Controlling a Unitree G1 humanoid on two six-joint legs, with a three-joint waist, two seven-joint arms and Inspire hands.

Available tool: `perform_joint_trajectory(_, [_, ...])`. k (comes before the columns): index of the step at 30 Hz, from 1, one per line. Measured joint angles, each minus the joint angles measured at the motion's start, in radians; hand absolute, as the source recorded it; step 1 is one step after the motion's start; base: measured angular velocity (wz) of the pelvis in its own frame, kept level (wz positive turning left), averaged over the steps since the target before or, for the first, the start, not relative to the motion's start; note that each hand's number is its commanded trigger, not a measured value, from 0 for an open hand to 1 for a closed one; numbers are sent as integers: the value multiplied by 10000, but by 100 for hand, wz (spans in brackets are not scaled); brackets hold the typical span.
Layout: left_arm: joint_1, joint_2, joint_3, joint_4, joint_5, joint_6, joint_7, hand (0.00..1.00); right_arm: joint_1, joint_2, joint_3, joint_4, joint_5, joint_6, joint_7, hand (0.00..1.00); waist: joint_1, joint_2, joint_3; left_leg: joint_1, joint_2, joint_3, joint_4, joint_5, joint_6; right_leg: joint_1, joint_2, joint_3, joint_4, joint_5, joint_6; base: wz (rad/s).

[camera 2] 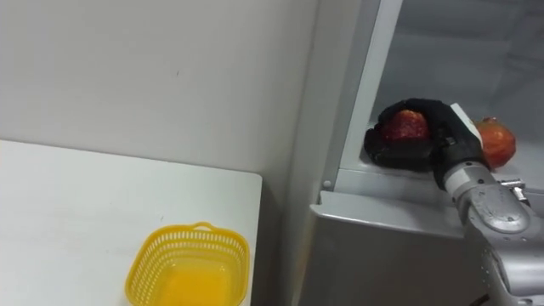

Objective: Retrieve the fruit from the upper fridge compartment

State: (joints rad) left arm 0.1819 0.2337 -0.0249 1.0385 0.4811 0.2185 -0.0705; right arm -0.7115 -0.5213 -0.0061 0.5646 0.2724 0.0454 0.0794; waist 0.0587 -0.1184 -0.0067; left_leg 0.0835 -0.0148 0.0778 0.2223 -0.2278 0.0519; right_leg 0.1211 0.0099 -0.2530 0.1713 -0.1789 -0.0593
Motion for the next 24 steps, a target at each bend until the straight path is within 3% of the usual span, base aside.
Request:
perform_joint_trajectory(6, [-7,61,-14,-4,-174,1,-15,0,88,6,238,-798,-54,206,-523,100,-7,122,82,2,17,9,-13,-1,-1,-17,16,21,24,6,-8,0])
perform_joint_trajectory(11, [31,62,-90,-1,-185,-3,-33,0,374,30,241,-1542,-306,291,-876,100,-87,149,63,-6,18,14,-24,-1,-3,-32,17,32,25,7,-9,0])
perform_joint_trajectory(16, [16,69,-127,29,-113,-24,-19,0,1456,151,180,-3243,-1167,365,-1505,100,-96,140,19,14,20,19,-61,0,-4,-27,23,43,0,7,-8,0])
perform_joint_trajectory(18, [34,51,-128,48,-124,-31,-9,0,1952,325,86,-3900,-1625,379,-1782,100,-84,185,32,113,20,45,-52,0,-4,12,29,92,-1,7,-8,-6])
perform_joint_trajectory(22, [93,-128,-223,55,-170,-42,114,0,3058,727,32,-5429,-2637,394,-2457,100,-33,425,-96,187,21,187,-179,0,-1,3,42,256,-10,22,18,-10])
perform_joint_trajectory(24, [63,-203,-234,44,-186,-103,216,0,3462,1078,-5,-5989,-2934,352,-2809,100,-44,532,-87,198,23,216,-176,-1,0,6,42,268,-8,28,27,-6])
